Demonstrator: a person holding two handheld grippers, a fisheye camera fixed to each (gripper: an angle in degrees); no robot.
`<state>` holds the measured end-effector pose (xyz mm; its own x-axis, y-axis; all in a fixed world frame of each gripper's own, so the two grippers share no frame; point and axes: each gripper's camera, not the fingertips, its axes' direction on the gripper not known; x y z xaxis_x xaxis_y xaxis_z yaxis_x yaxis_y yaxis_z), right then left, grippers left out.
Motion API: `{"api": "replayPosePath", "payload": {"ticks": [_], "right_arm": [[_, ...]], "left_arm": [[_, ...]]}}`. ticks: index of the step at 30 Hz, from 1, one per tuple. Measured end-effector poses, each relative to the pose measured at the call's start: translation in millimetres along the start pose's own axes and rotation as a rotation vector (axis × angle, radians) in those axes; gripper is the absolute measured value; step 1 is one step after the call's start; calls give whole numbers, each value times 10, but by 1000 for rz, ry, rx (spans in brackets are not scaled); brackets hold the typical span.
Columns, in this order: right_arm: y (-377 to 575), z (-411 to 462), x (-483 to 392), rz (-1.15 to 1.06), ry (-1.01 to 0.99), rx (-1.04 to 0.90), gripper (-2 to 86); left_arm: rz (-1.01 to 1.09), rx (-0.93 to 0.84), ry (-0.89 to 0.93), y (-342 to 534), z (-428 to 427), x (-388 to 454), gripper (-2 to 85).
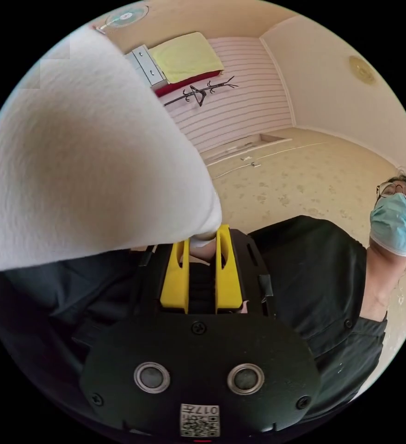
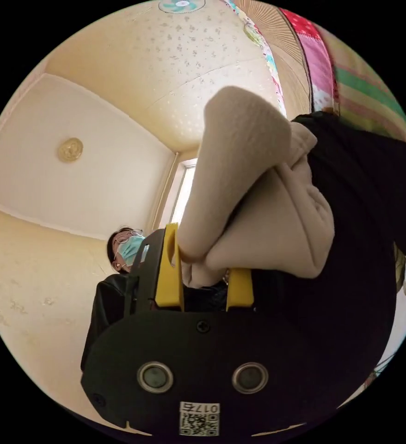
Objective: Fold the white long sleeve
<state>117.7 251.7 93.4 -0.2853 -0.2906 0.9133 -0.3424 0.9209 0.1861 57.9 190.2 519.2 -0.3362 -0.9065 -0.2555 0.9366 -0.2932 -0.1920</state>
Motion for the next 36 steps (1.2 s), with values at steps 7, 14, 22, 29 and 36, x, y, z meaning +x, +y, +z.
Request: {"api": "replayPosePath", "payload": {"ticks": [7, 14, 22, 29, 36], "right_arm": [[-1439, 542, -1150, -471, 266, -120, 61], [-2617, 782, -2368, -943, 567, -211, 67], [-3104, -1171, -1926, -344, 1099, 340, 71], [-1680, -1903, -679, 82, 1351, 416, 36], [-63, -1537, 229, 54, 983, 386, 8]], "left_arm": [[4, 25, 57, 46, -90, -95, 81], [-34, 154, 25, 99, -438, -259, 64], [-80, 267, 5, 160, -778, -477, 68], [-136, 448, -107, 470, -1332, -643, 79], [-239, 670, -551, 639, -2348, -472, 93]]}}
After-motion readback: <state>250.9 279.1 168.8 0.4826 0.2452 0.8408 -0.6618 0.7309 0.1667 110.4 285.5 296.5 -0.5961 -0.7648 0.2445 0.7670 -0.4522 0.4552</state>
